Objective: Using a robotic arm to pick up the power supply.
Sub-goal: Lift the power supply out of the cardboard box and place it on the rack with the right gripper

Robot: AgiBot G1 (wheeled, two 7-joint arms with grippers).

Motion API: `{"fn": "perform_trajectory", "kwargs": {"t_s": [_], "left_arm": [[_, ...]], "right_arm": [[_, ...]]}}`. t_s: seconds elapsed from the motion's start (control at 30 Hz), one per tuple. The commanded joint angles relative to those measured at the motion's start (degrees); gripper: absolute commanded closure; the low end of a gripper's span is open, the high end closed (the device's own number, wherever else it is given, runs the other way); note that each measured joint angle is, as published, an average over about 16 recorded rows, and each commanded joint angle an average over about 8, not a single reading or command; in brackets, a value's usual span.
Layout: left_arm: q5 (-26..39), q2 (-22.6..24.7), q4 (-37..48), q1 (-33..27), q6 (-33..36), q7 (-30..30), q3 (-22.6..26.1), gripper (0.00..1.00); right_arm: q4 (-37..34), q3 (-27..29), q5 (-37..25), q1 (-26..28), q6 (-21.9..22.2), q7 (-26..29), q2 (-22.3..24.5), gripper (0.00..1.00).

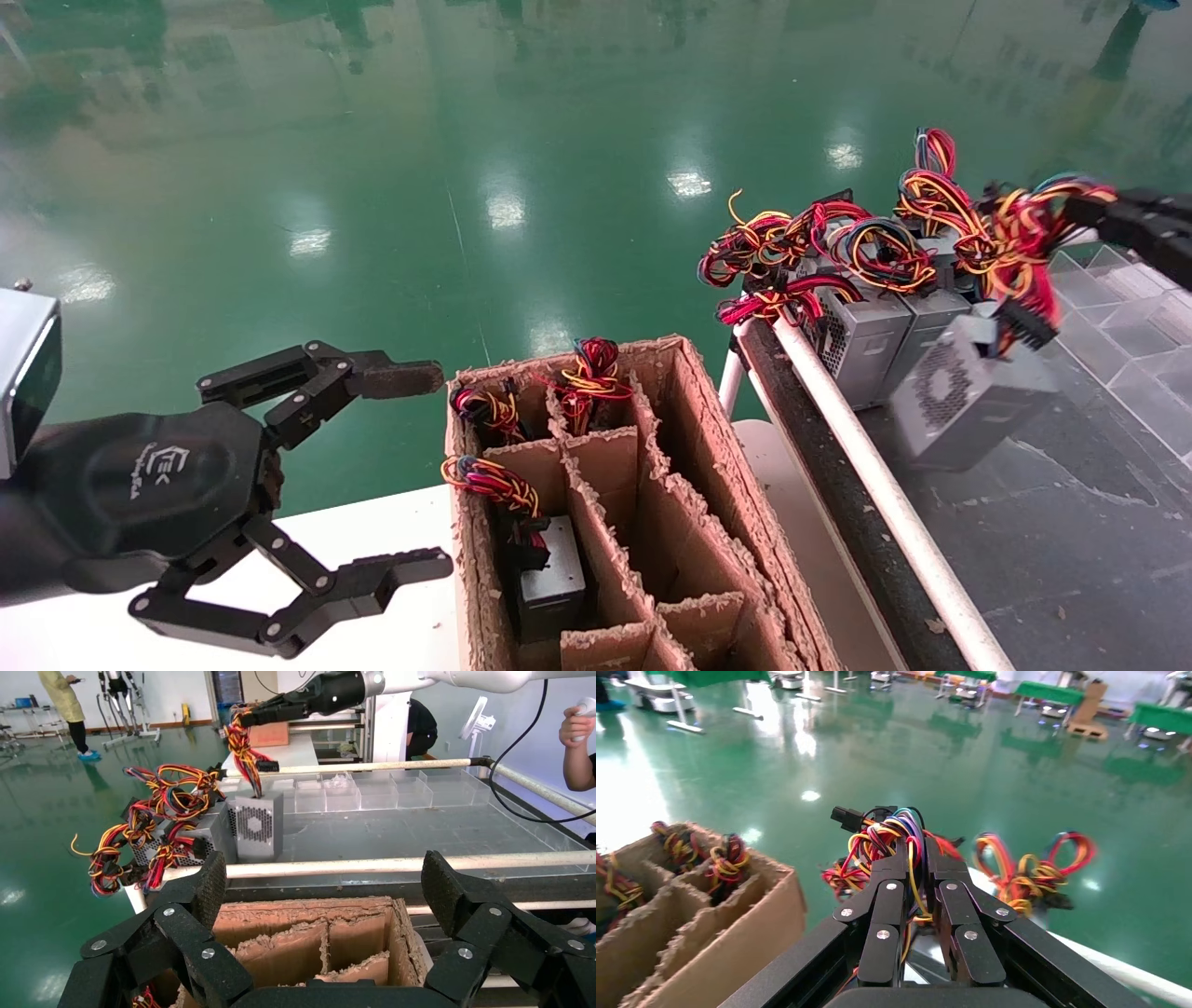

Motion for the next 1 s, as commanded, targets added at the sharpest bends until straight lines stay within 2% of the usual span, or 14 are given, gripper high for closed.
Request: {"fn": "perform_trajectory", "kwargs": {"t_s": [0.03, 0.53, 0.6, 0.8, 0.83, 0.87, 1.0], "left_arm": [[0.0, 0.0, 0.0, 0.0, 0.0, 0.0, 0.0, 0.0], [0.0, 0.0, 0.0, 0.0, 0.0, 0.0, 0.0, 0.0], [0.0, 0.0, 0.0, 0.0, 0.0, 0.0, 0.0, 0.0], [0.0, 0.0, 0.0, 0.0, 0.0, 0.0, 0.0, 0.0], [0.0, 0.0, 0.0, 0.0, 0.0, 0.0, 0.0, 0.0], [0.0, 0.0, 0.0, 0.0, 0.0, 0.0, 0.0, 0.0], [0.0, 0.0, 0.0, 0.0, 0.0, 0.0, 0.0, 0.0]], "right_arm": [[-1.26, -0.51, -0.71, 0.46, -0.47, -0.72, -0.86, 1.0], [-3.51, -2.44, -1.61, 2.29, -0.96, -2.23, -5.0, 1.0], [-3.92, -2.69, -1.86, 2.47, -0.68, -2.58, -5.37, 0.91], [-5.41, -3.21, -2.47, 3.09, -0.01, -3.53, -6.34, 0.17], [-5.63, -3.27, -2.54, 3.21, 0.0, -3.63, -6.44, 0.08], [-5.83, -3.33, -2.6, 3.34, 0.0, -3.73, -6.54, 0.01], [-6.48, -3.49, -2.77, 3.8, -0.21, -3.96, -6.78, 0.0]]}}
